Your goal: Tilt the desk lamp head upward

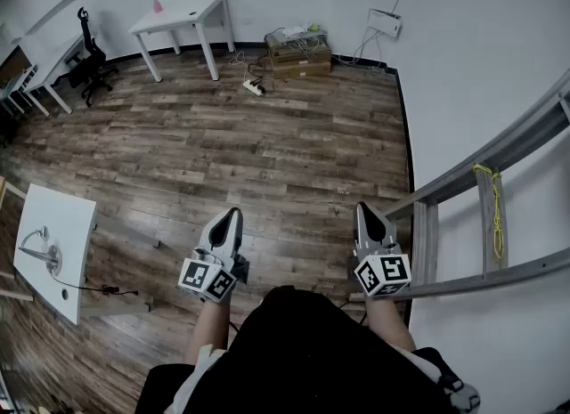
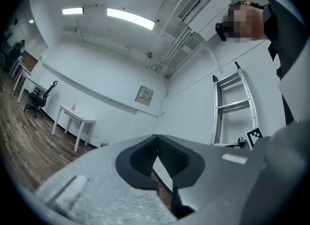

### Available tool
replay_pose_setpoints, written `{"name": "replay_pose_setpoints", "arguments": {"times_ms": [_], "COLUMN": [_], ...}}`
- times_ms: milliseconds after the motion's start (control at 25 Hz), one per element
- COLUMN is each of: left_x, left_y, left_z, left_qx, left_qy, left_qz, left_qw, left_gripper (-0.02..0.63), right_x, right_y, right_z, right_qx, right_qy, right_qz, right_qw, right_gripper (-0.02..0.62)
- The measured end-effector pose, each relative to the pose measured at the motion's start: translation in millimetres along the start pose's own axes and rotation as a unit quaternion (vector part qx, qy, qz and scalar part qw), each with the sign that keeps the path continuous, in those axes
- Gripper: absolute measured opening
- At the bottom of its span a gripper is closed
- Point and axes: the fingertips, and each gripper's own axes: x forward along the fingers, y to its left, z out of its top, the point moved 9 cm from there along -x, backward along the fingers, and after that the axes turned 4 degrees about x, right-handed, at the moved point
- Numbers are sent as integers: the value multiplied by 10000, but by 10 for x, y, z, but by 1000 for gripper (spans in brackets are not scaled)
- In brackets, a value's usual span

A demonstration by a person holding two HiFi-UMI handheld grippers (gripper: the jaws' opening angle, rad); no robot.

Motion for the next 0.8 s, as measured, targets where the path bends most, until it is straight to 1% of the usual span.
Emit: {"name": "replay_pose_setpoints", "arguments": {"times_ms": [200, 400, 680, 800], "left_x": [34, 28, -1, -21], "left_y": [-18, -54, -180, -286], "left_z": [-90, -204, -155, -113], "left_qx": [-43, -76, -13, -65], "left_qy": [20, 10, 16, 49], "left_qz": [-22, -120, 31, 152], "left_qw": [10000, 9999, 10000, 9999], "left_gripper": [-2, -2, -1, -2], "right_x": [-24, -73, -105, -102], "right_y": [-100, -179, -235, -263], "right_z": [33, 52, 72, 67], "right_qx": [167, 118, 8, -16], "right_qy": [-47, -68, 48, 150], "right_qz": [-23, -75, 139, 253], "right_qw": [9998, 9999, 9999, 9996], "right_gripper": [2, 2, 2, 2]}}
